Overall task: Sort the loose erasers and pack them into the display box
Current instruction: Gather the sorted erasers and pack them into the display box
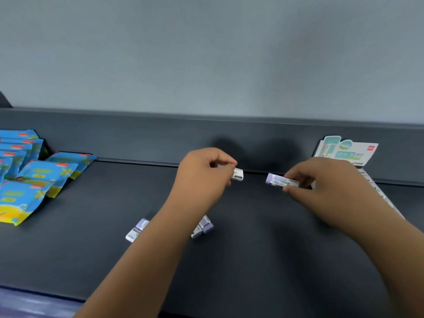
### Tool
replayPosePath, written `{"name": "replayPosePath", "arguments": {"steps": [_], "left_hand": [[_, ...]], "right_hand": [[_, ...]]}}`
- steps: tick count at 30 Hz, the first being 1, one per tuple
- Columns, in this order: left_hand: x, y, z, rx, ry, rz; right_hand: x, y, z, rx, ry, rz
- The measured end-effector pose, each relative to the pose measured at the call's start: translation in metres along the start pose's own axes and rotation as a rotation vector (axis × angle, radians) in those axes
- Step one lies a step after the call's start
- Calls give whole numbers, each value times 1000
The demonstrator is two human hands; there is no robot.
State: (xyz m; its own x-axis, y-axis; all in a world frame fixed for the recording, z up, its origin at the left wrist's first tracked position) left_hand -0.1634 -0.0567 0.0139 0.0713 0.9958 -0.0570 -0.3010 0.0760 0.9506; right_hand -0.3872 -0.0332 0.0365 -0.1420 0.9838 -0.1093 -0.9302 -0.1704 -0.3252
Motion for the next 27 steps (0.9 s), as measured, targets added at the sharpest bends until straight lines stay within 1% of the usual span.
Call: {"name": "replayPosePath", "arguments": {"steps": [5,10,17,21,27], "left_hand": [[-6,8,-41,-22,-106,-14],[-4,28,-94,-48,-167,-43],[-4,52,-152,-88,-107,-106],[-4,52,-171,-61,-55,-73],[-8,49,-180,-31,-24,-27]], "right_hand": [[9,27,6,29,-11,-24],[21,65,23,26,10,-44],[31,115,41,-8,8,-8],[33,135,47,-15,-6,30],[34,143,38,17,-186,6]]}}
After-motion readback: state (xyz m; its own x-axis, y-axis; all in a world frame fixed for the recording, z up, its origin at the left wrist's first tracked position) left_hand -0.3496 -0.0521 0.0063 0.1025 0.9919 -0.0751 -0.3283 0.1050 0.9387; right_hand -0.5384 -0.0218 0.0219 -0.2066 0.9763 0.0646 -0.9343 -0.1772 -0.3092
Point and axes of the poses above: each hand's wrist, its own x-axis away from the middle knuckle, its own z-axis out of the back of the hand, y = z × x, the point moved 7 cm from there along -x, towards the middle knuckle, and after that the axes turned 8 degrees about -y, right-handed, at the moved point
